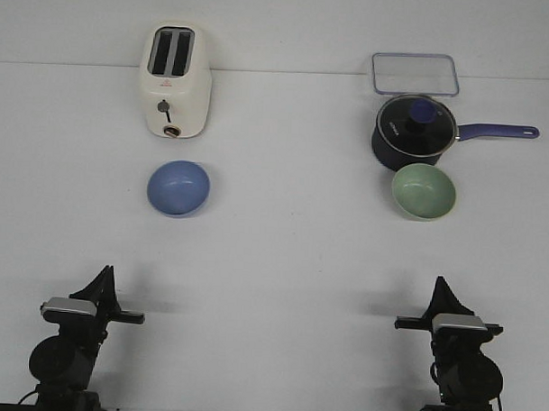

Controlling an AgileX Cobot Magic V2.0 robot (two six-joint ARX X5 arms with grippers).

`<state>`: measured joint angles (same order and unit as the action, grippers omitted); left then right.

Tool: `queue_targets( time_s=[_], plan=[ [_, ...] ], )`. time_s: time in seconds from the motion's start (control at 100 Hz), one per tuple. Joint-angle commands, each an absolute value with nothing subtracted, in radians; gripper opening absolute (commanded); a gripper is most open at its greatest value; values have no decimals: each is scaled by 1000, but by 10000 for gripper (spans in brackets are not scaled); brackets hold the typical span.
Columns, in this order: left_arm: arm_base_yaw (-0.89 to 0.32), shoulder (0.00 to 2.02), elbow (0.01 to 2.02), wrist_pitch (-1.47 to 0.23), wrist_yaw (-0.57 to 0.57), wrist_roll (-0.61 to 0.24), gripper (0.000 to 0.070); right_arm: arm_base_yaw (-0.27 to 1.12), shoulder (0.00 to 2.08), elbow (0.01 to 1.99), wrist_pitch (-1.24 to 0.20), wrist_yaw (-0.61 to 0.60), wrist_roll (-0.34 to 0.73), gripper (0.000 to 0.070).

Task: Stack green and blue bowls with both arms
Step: 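Reach the right gripper forward to the rim of the pale green bowl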

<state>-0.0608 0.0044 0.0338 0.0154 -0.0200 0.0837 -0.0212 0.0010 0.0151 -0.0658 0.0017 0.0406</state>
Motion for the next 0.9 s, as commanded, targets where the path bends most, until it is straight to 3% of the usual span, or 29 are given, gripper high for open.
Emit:
queue_targets(
  time_s=[0.0,0.18,0.36,0.64,0.77,0.89],
  plan=[
    [-60,3,14,30,-19,78,12,-21,1,13,-52,-1,32,3],
    [-60,3,14,30,-19,78,12,-19,1,13,-47,-5,62,3],
    [-60,3,14,30,-19,77,12,-18,1,13,-53,-35,318,3],
    [-60,3,14,30,-19,78,12,-18,2,67,-97,-50,504,2],
    [-60,3,14,30,-19,77,12,-18,67,249,-237,-40,510,1],
    [-60,3,14,30,-19,77,12,-18,238,472,-368,-23,408,1]
  ],
)
